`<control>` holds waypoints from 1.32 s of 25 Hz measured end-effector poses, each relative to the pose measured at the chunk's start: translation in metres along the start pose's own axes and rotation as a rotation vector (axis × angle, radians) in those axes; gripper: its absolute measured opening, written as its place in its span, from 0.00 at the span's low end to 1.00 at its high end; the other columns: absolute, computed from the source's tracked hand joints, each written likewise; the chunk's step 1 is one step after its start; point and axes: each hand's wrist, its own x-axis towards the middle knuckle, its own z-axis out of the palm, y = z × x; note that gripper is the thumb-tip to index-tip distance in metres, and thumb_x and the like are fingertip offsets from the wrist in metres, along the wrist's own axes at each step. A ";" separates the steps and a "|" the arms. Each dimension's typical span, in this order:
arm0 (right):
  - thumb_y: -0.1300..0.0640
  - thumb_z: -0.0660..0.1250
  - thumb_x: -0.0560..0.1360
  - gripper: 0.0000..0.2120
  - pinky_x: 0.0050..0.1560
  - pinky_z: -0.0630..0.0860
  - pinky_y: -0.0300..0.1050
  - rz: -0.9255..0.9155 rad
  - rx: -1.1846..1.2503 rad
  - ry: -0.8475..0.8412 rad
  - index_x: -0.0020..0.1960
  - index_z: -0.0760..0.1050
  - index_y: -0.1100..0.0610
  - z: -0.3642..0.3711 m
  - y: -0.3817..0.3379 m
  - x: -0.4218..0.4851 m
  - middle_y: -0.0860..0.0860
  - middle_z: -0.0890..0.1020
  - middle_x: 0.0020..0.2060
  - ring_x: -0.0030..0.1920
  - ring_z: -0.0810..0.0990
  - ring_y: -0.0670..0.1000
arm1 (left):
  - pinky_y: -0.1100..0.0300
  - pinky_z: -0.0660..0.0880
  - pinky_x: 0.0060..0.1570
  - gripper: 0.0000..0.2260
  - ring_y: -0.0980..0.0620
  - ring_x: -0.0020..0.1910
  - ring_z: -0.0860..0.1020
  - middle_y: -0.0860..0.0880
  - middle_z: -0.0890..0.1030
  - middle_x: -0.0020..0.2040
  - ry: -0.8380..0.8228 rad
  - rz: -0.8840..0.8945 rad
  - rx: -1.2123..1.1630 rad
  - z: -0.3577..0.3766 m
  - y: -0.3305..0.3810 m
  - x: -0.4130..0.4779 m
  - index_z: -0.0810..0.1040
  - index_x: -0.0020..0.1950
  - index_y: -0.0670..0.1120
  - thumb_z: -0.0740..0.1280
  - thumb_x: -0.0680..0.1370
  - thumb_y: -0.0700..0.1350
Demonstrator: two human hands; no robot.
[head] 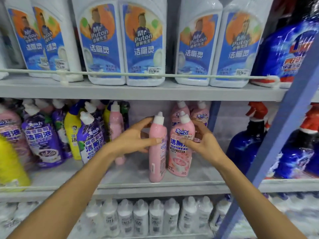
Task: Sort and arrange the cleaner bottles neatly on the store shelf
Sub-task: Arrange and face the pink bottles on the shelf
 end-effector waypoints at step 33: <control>0.55 0.75 0.76 0.27 0.60 0.79 0.36 0.091 0.049 0.244 0.72 0.71 0.48 -0.026 0.082 -0.038 0.40 0.81 0.61 0.60 0.81 0.38 | 0.64 0.78 0.44 0.25 0.57 0.50 0.81 0.57 0.83 0.52 0.389 -0.096 0.175 0.088 -0.053 0.052 0.75 0.59 0.52 0.82 0.67 0.49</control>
